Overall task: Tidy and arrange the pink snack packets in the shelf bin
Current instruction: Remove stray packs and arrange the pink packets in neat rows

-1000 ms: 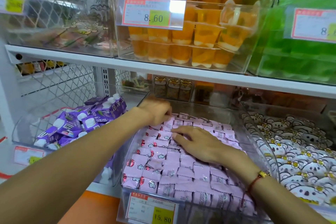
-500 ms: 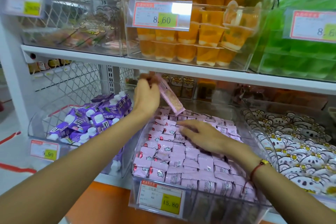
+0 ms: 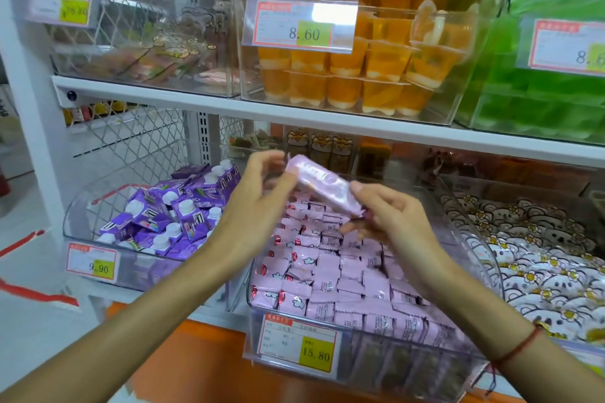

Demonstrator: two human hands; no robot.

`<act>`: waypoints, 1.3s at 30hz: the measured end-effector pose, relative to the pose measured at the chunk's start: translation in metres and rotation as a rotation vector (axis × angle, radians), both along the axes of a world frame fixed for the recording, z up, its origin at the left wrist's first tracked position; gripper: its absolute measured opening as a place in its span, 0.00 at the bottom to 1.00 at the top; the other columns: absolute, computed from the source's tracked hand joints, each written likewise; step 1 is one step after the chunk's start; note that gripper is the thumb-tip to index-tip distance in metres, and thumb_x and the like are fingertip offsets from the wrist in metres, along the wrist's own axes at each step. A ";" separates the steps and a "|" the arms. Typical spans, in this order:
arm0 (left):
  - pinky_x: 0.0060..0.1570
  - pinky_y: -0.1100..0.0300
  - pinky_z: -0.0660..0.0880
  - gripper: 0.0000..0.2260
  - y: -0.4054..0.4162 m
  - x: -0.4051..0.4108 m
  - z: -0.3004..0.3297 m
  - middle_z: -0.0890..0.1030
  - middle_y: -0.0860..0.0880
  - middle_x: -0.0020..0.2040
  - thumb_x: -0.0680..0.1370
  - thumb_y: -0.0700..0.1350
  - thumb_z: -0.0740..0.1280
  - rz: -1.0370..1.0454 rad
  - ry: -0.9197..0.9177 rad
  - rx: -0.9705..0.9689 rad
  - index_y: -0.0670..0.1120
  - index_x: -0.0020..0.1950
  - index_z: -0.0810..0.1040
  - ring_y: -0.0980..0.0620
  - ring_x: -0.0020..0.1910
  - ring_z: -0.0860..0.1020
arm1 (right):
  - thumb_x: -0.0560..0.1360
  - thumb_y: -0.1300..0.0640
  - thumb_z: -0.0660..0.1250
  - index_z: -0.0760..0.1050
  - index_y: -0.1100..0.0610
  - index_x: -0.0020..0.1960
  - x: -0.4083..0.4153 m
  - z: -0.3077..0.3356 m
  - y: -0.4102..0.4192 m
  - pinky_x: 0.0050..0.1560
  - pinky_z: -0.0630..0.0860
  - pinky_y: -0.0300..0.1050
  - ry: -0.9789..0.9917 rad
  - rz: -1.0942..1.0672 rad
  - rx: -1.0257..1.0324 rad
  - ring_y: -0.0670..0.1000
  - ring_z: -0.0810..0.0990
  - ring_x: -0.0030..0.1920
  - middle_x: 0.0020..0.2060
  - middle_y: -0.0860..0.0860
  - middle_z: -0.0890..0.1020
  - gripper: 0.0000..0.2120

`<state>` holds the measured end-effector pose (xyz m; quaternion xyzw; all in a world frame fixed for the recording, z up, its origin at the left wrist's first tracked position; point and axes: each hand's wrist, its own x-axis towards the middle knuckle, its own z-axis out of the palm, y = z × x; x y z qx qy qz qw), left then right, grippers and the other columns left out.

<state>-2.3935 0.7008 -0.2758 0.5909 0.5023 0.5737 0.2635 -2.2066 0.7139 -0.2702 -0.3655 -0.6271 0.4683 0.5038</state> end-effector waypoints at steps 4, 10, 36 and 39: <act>0.57 0.70 0.70 0.24 -0.008 -0.006 -0.008 0.70 0.70 0.59 0.72 0.62 0.65 -0.058 0.351 0.149 0.62 0.67 0.65 0.69 0.59 0.70 | 0.72 0.48 0.69 0.81 0.58 0.50 0.001 0.004 0.000 0.27 0.76 0.33 0.108 0.039 -0.271 0.48 0.82 0.29 0.38 0.55 0.85 0.15; 0.43 0.69 0.75 0.18 -0.011 -0.009 -0.009 0.74 0.70 0.50 0.67 0.64 0.67 0.021 0.166 0.171 0.61 0.54 0.70 0.64 0.47 0.76 | 0.75 0.41 0.61 0.77 0.58 0.58 0.001 0.006 0.000 0.34 0.79 0.37 0.220 0.158 -0.390 0.51 0.84 0.40 0.49 0.57 0.84 0.24; 0.54 0.60 0.74 0.12 -0.011 -0.028 -0.048 0.81 0.61 0.55 0.79 0.52 0.61 0.053 0.276 -0.146 0.58 0.62 0.76 0.64 0.49 0.79 | 0.72 0.61 0.71 0.73 0.57 0.55 -0.027 0.004 0.099 0.39 0.70 0.30 -1.012 -0.110 0.354 0.46 0.73 0.43 0.52 0.51 0.71 0.14; 0.56 0.57 0.74 0.12 -0.012 -0.027 -0.048 0.80 0.62 0.55 0.79 0.53 0.61 0.091 0.288 -0.146 0.59 0.61 0.76 0.62 0.51 0.78 | 0.73 0.58 0.70 0.76 0.57 0.60 -0.038 -0.012 0.105 0.48 0.72 0.37 -1.146 -0.079 0.419 0.47 0.73 0.45 0.51 0.51 0.74 0.16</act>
